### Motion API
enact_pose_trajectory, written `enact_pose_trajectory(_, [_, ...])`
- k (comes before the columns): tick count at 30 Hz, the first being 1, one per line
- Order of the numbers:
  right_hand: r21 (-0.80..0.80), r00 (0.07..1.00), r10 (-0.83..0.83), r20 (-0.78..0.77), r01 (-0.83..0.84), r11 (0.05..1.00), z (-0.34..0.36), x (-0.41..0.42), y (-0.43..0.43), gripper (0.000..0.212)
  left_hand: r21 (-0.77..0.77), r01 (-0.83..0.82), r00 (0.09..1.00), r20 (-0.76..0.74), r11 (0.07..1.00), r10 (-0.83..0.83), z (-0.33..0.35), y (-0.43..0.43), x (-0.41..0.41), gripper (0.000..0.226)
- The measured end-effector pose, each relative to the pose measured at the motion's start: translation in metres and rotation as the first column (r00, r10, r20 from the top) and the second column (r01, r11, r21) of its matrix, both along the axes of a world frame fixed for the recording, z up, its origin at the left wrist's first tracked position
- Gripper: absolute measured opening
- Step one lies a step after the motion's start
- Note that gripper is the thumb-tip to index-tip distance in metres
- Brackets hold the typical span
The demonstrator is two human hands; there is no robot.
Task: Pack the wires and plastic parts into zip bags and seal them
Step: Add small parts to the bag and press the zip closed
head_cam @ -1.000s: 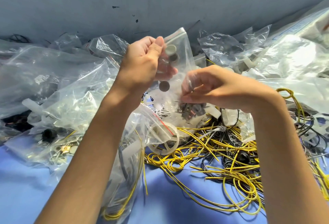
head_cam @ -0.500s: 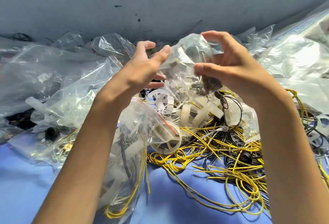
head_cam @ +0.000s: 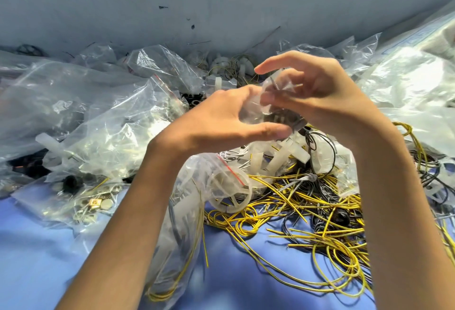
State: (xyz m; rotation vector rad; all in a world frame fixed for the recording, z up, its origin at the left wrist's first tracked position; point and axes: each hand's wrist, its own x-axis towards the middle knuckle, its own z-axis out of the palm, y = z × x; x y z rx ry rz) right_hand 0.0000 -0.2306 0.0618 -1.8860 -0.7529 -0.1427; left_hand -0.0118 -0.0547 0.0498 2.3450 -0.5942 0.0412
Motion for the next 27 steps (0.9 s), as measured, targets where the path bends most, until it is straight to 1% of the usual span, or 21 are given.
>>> enact_pose_trajectory(4, [-0.026, 0.997, 0.017, 0.075, -0.015, 1.0, 0.002, -0.002, 0.002, 0.019, -0.073, 0.137, 0.99, -0.019, 0.988, -0.139, 0.0, -0.007, -0.002, 0.041])
enact_pose_trajectory(6, [-0.033, 0.995, 0.004, 0.101, 0.0, 0.999, 0.003, -0.002, 0.004, 0.018, -0.1, 0.158, 0.987, 0.019, 0.982, -0.157, -0.001, -0.009, -0.002, 0.023])
enact_pose_trajectory(7, [-0.026, 0.995, 0.002, 0.096, 0.0, 1.0, 0.003, -0.002, 0.003, 0.019, -0.123, 0.169, 0.986, 0.032, 0.978, -0.166, -0.002, -0.009, -0.002, 0.012])
enact_pose_trajectory(8, [-0.017, 0.997, 0.005, 0.08, -0.004, 1.0, 0.003, -0.002, 0.003, 0.02, -0.134, 0.182, 0.983, 0.044, 0.974, -0.177, -0.002, -0.008, -0.002, 0.006])
enact_pose_trajectory(10, [-0.043, 0.998, -0.002, 0.06, 0.004, 0.999, 0.002, -0.002, 0.003, 0.029, -0.131, 0.194, 0.979, 0.084, 0.972, -0.184, -0.004, -0.005, 0.0, 0.019])
enact_pose_trajectory(11, [-0.094, 0.998, -0.019, 0.06, 0.024, 0.995, 0.0, -0.001, 0.002, 0.038, -0.147, 0.188, 0.98, 0.094, 0.971, -0.176, -0.004, -0.002, 0.001, 0.017])
enact_pose_trajectory(13, [-0.209, 0.997, -0.071, 0.031, 0.076, 0.975, -0.003, 0.002, 0.001, 0.063, -0.193, 0.174, 0.983, 0.086, 0.966, -0.16, -0.004, 0.003, 0.003, 0.005])
enact_pose_trajectory(14, [-0.245, 0.997, -0.072, -0.005, 0.068, 0.967, -0.003, 0.002, 0.001, 0.072, -0.219, 0.162, 0.986, 0.078, 0.962, -0.149, -0.003, 0.005, 0.003, 0.007])
enact_pose_trajectory(15, [-0.26, 0.998, -0.046, -0.048, 0.032, 0.965, -0.003, 0.001, 0.0, 0.076, -0.234, 0.158, 0.987, 0.08, 0.959, -0.143, -0.002, 0.007, 0.003, 0.013])
enact_pose_trajectory(17, [-0.264, 0.995, 0.028, -0.092, -0.052, 0.963, -0.002, -0.001, 0.0, 0.07, -0.269, 0.156, 0.985, 0.111, 0.951, -0.13, 0.0, 0.01, 0.002, 0.016])
enact_pose_trajectory(19, [-0.233, 0.991, 0.061, -0.117, -0.087, 0.969, -0.003, -0.001, -0.001, 0.062, -0.287, 0.153, 0.984, 0.135, 0.946, -0.118, 0.003, 0.011, 0.0, 0.018])
enact_pose_trajectory(22, [-0.211, 0.989, 0.073, -0.125, -0.098, 0.972, -0.005, 0.001, 0.0, 0.044, -0.224, 0.144, 0.987, 0.099, 0.964, -0.124, 0.007, 0.013, -0.003, 0.026])
enact_pose_trajectory(24, [-0.208, 0.988, 0.077, -0.131, -0.103, 0.973, -0.007, 0.002, 0.002, 0.043, -0.165, 0.139, 0.989, 0.072, 0.976, -0.129, 0.007, 0.015, -0.002, 0.035])
enact_pose_trajectory(26, [-0.174, 0.987, 0.083, -0.139, -0.107, 0.979, -0.01, 0.004, 0.003, 0.046, -0.107, 0.102, 0.993, 0.072, 0.989, -0.095, 0.006, 0.017, 0.0, 0.05])
enact_pose_trajectory(27, [-0.169, 0.989, 0.074, -0.127, -0.095, 0.981, -0.011, 0.005, 0.003, 0.046, -0.094, 0.092, 0.994, 0.068, 0.991, -0.086, 0.006, 0.018, 0.0, 0.053])
